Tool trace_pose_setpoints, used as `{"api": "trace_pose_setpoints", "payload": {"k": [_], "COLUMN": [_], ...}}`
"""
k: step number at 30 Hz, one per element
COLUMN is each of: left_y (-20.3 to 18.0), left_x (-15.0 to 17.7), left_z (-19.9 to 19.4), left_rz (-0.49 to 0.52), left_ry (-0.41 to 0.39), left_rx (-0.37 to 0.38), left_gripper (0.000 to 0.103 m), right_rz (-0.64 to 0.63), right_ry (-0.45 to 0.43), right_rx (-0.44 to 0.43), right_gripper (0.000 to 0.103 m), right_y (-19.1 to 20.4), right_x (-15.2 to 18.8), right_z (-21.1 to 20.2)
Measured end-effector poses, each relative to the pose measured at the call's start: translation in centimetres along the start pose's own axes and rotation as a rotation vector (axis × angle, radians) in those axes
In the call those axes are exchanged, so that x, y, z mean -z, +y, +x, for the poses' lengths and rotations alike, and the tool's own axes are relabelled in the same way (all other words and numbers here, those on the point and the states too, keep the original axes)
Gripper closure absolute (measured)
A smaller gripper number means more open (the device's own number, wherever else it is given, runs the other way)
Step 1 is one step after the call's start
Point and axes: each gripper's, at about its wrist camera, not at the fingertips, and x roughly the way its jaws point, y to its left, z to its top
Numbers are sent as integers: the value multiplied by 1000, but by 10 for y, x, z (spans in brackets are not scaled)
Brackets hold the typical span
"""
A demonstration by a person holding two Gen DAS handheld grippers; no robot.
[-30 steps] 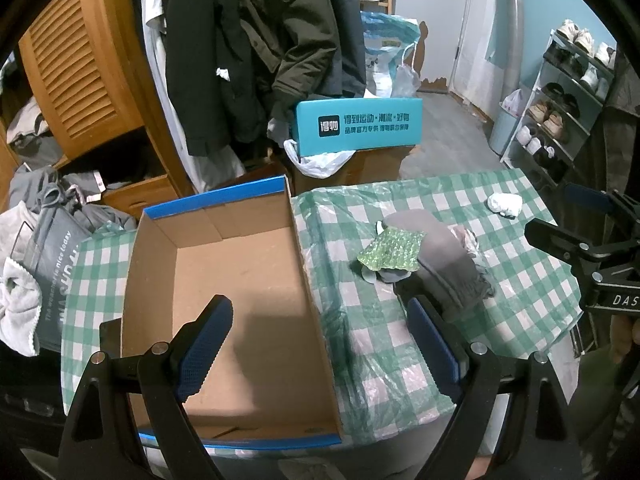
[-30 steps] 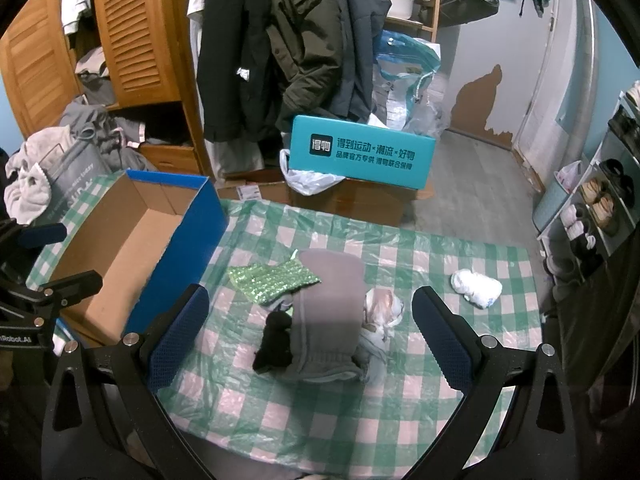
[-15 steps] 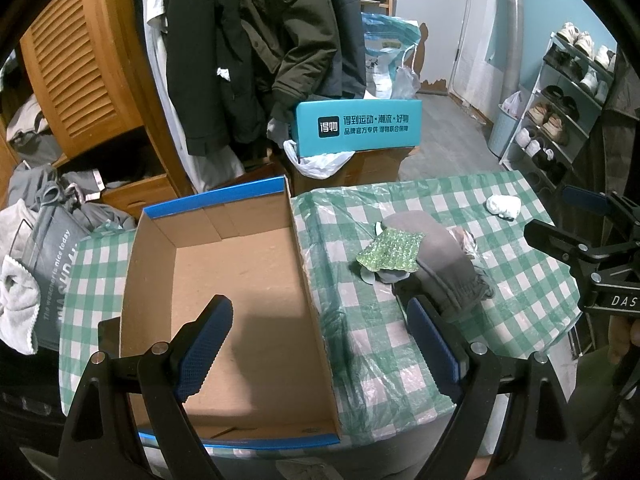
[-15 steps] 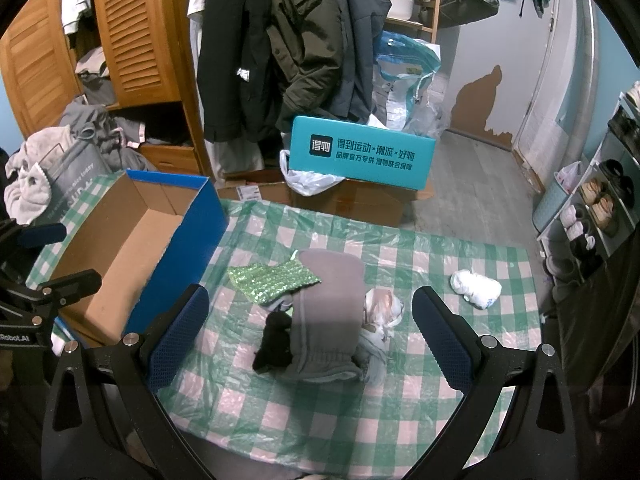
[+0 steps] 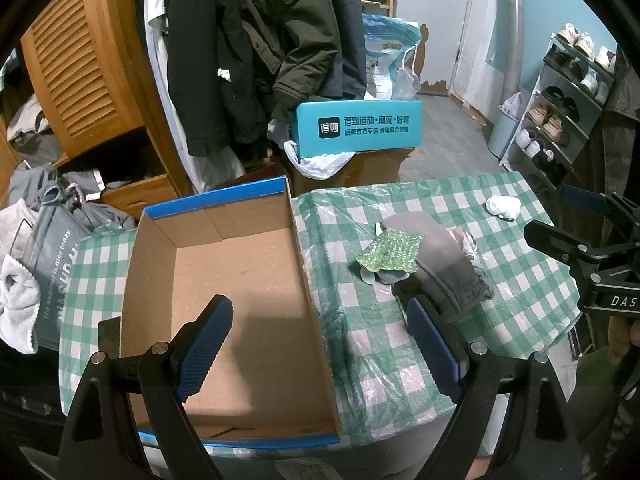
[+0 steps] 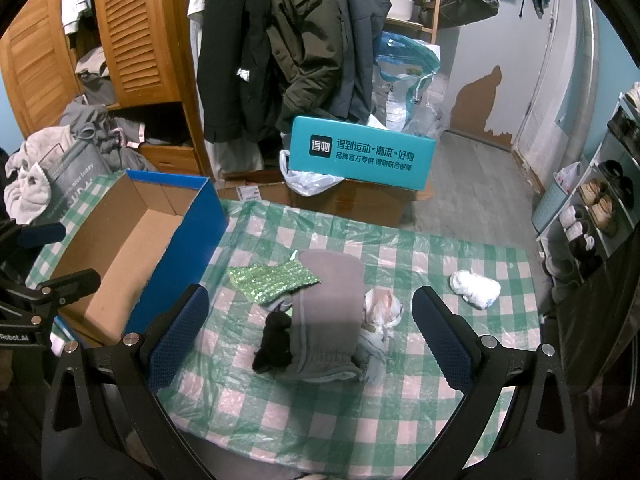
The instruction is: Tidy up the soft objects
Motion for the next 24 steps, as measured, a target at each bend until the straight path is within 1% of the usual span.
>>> {"api": "trace_pose_setpoints", "payload": {"k": [24], "left_y": [3], "left_x": [1], "left_z": [0], "left_rz": [-3], "left_ry": [0], "left_rx": [6], "left_gripper": [13], "right_rz": [0], "right_ry": [1], "right_rx": [2], "right_gripper": [2], "right_y": [-1], "right_x": [0], "right_z": [0]}}
